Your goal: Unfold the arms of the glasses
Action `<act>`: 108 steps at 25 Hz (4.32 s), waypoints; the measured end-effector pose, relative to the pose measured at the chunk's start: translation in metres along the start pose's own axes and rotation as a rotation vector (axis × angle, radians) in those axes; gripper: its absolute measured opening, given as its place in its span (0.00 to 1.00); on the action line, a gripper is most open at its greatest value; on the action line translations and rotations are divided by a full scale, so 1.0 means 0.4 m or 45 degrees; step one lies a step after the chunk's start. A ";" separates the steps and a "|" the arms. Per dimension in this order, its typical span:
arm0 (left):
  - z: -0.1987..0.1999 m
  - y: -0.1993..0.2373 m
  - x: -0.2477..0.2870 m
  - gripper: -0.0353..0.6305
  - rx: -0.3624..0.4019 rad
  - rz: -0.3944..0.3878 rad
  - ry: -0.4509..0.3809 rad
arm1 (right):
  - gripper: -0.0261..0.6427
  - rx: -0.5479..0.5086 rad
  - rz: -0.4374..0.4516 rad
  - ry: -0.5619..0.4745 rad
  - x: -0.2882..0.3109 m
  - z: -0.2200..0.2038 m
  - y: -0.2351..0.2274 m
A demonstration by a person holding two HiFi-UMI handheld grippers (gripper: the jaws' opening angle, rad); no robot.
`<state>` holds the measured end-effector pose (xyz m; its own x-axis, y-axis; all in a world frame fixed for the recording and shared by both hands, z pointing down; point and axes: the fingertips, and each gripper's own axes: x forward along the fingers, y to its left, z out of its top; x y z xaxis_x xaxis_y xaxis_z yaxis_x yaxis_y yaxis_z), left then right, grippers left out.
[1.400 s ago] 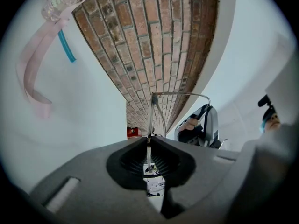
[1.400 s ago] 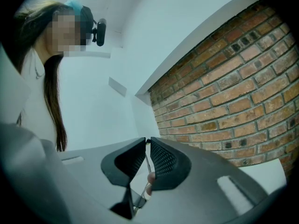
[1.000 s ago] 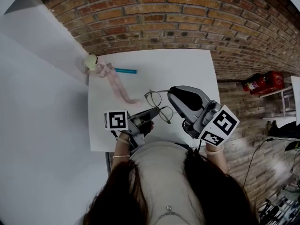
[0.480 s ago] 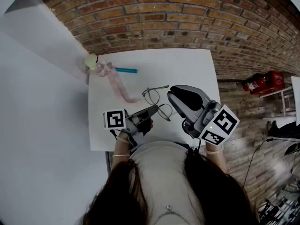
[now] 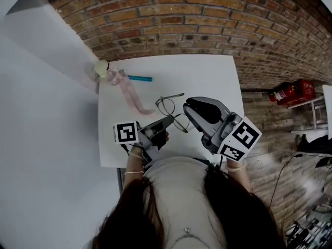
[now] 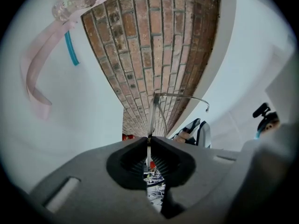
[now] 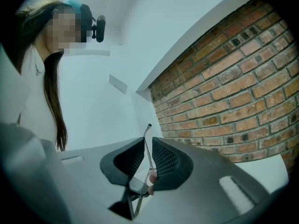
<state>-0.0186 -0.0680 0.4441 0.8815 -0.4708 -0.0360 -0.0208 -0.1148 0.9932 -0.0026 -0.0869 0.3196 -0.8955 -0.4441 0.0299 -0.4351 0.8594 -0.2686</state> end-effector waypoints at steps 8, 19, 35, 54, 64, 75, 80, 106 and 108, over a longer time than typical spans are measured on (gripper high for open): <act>0.004 -0.003 0.000 0.09 0.017 0.017 -0.007 | 0.12 0.009 -0.002 0.057 0.016 -0.040 0.002; 0.013 0.019 -0.009 0.09 0.134 0.106 0.008 | 0.11 0.012 -0.016 0.128 0.032 -0.083 0.002; 0.009 0.029 -0.005 0.09 0.202 0.166 0.025 | 0.11 0.026 -0.023 0.252 0.057 -0.164 0.000; -0.001 0.020 0.002 0.09 0.316 0.204 0.051 | 0.11 0.049 -0.018 0.328 0.082 -0.204 0.004; -0.008 0.015 0.013 0.09 0.363 0.221 0.061 | 0.11 0.059 -0.029 0.340 0.087 -0.209 -0.001; -0.004 0.013 0.014 0.09 0.406 0.229 0.045 | 0.11 0.062 -0.059 0.354 0.093 -0.223 -0.006; -0.002 0.009 0.014 0.09 0.409 0.233 0.039 | 0.11 0.057 -0.069 0.345 0.092 -0.218 -0.007; 0.017 0.015 0.002 0.09 0.313 0.186 -0.017 | 0.10 -0.004 -0.097 0.248 0.081 -0.177 -0.014; 0.018 0.015 0.001 0.09 0.312 0.185 -0.021 | 0.10 -0.008 -0.098 0.240 0.078 -0.173 -0.014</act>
<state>-0.0219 -0.0751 0.4492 0.8530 -0.5120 0.1009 -0.2616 -0.2522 0.9316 -0.0346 -0.0881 0.3889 -0.8608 -0.4538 0.2304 -0.5033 0.8264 -0.2525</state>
